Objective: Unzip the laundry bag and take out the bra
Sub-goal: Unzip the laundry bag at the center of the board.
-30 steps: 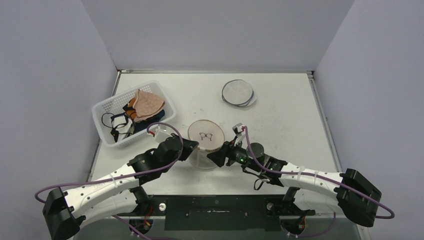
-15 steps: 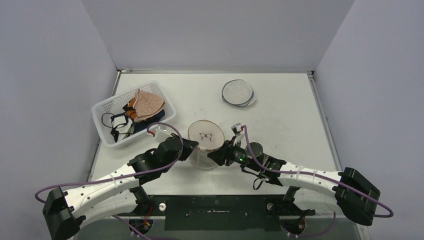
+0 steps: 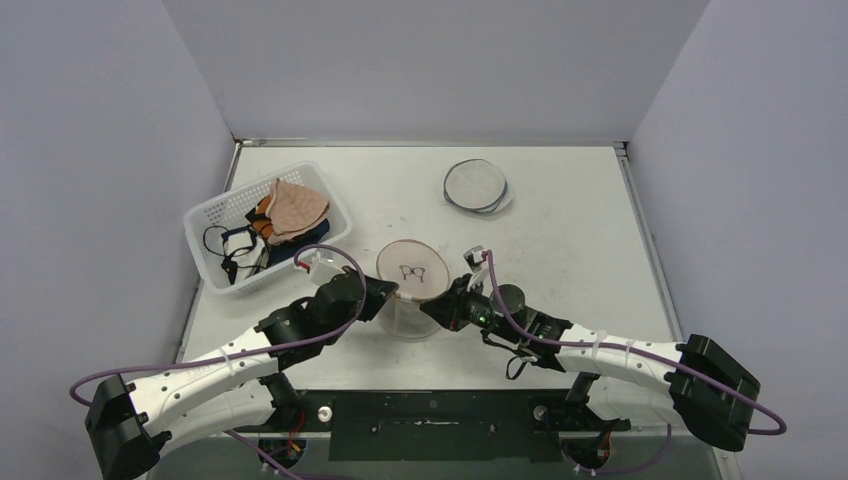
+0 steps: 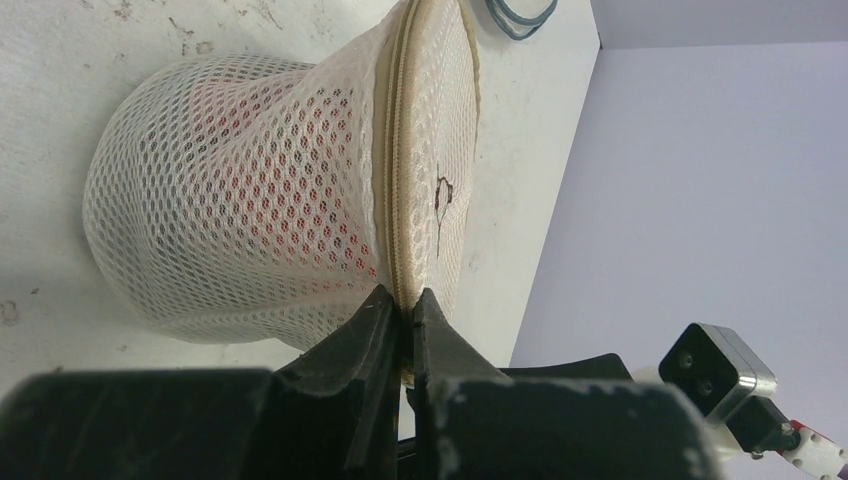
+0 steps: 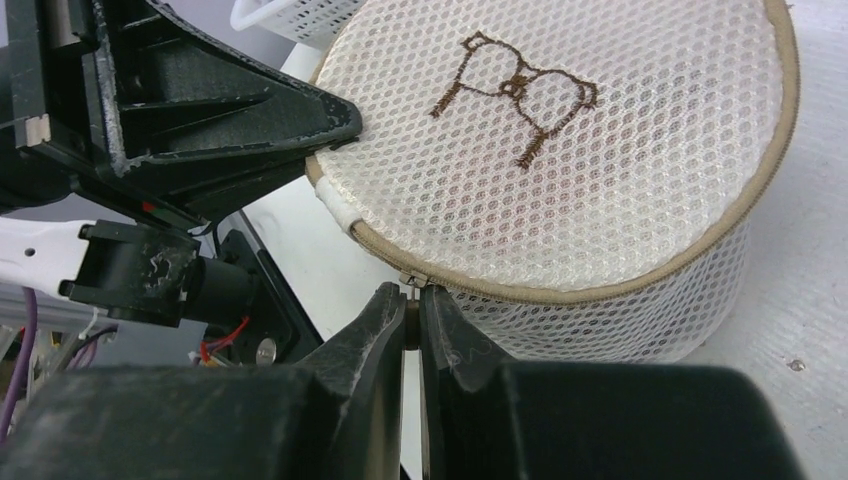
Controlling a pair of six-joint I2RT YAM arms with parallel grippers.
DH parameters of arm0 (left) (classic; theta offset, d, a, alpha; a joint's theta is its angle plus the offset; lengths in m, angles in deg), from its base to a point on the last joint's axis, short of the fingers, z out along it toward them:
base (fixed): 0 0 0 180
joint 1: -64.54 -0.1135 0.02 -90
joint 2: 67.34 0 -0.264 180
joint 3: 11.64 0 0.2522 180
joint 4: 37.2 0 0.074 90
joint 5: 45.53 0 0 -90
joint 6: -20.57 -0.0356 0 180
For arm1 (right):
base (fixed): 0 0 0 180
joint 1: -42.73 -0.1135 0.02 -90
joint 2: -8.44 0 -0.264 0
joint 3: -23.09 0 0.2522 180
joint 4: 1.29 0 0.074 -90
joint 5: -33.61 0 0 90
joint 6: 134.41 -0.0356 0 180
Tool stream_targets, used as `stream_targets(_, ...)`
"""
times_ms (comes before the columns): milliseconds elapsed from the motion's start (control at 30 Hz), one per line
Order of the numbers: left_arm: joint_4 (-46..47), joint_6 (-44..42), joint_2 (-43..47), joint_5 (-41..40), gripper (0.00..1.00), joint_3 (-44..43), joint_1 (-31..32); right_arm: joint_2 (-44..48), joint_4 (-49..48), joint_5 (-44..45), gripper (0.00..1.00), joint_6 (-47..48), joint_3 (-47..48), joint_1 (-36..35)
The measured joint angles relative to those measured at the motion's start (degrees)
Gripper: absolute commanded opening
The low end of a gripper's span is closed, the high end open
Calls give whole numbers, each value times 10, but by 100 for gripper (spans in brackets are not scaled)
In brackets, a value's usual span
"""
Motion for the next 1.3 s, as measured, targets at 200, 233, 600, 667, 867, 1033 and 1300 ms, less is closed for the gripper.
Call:
stream_targets(200, 33, -23, 2, 14, 0, 14, 0, 5, 42, 31, 5, 11, 4, 0)
stream_targets(233, 46, -31, 4, 21, 0, 21, 0, 11, 55, 42, 5, 14, 4, 0)
stream_targets(600, 182, -123, -5, 116, 0, 77, -10, 131, 178, 155, 5, 27, -19, -7)
stream_targets(667, 199, -142, -18, 140, 0, 77, -17, 155, 196, 169, 5, 32, -26, -19)
stream_targets(867, 262, -202, -82, 251, 0, 70, -67, 188, 234, 217, 5, 52, -27, -80)
stream_targets(1033, 297, -265, -197, 377, 0, -5, -109, 187, 249, 247, 5, 57, -27, -109)
stream_targets(1300, 342, -302, -239, 435, 80, -25, -128, 147, 234, 285, 5, 56, -26, -142)
